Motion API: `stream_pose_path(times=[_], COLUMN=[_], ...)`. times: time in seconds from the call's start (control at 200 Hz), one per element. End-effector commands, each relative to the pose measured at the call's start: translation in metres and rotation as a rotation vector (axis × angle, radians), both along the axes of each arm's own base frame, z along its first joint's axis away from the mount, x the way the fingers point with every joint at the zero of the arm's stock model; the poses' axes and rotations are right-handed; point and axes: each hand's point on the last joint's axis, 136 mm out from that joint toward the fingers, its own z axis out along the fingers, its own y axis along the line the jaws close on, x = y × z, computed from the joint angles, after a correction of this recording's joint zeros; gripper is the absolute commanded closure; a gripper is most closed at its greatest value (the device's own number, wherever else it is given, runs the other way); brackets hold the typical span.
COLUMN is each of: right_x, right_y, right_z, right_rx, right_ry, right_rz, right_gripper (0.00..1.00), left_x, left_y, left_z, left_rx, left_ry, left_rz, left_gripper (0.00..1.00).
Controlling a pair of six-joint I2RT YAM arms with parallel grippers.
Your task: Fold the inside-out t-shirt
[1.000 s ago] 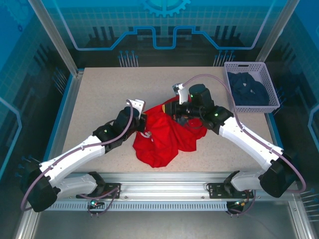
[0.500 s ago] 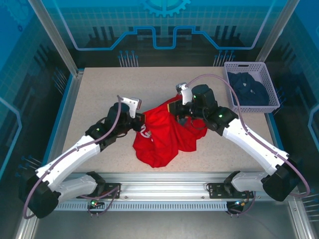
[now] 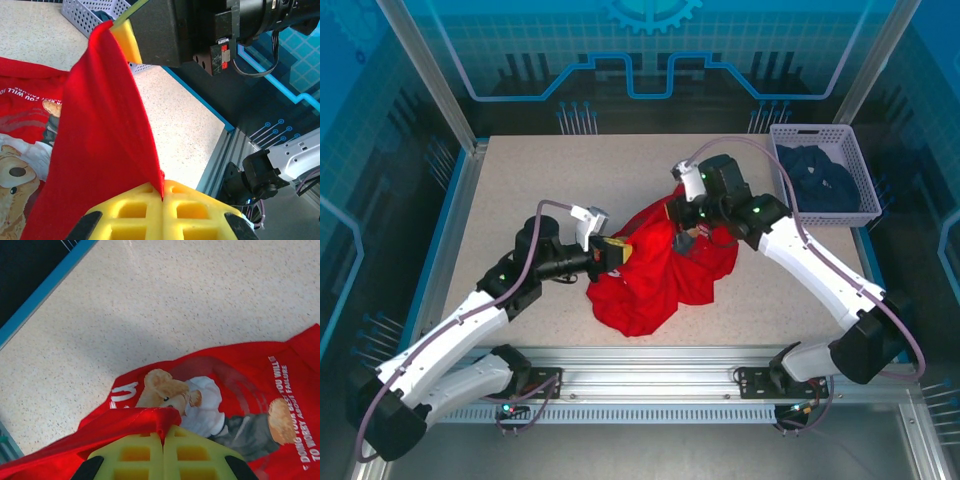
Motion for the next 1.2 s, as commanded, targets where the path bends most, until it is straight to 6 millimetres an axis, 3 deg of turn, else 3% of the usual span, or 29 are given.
stream_pose_path(times=[0.0,0.175,0.245,0.405,0.54,0.83,0.985,1.08,1.195], right_x=[-0.002,-0.004,-0.005,-0.007,-0.005,-0.004,-0.003,-0.004,-0.004], right_y=[-0.010,-0.015,-0.008,0.023,0.038,0.045,0.044,0.046,0.046], right_z=[0.009,0.003,0.002,0.004,0.003,0.000,0.000,0.001,0.000], right_rx=[-0.004,-0.034,0.004,0.179,0.255,0.262,0.262,0.262,0.260], right_ry=[0.008,0.038,0.054,0.119,0.148,0.165,0.166,0.166,0.167], right_rz=[0.025,0.028,0.041,0.101,0.106,0.090,0.083,0.089,0.090], right_gripper=[1.00,1.00,1.00,1.00,1.00,1.00,1.00,1.00,1.00], left_x=[0.003,0.029,0.031,0.026,0.021,0.022,0.026,0.033,0.040], left_y=[0.011,0.050,0.056,0.042,0.029,0.023,0.024,0.028,0.023], left_z=[-0.012,-0.049,-0.057,-0.064,-0.063,-0.072,-0.078,-0.083,-0.084], left_rx=[0.060,0.265,0.314,0.358,0.318,0.292,0.335,0.382,0.395], left_ry=[0.017,0.066,0.079,0.057,0.060,0.100,0.084,0.079,0.069], left_rz=[0.058,0.305,0.332,0.281,0.243,0.296,0.340,0.378,0.375], left_gripper=[1.00,1.00,1.00,1.00,0.93,0.50,0.36,0.36,0.47])
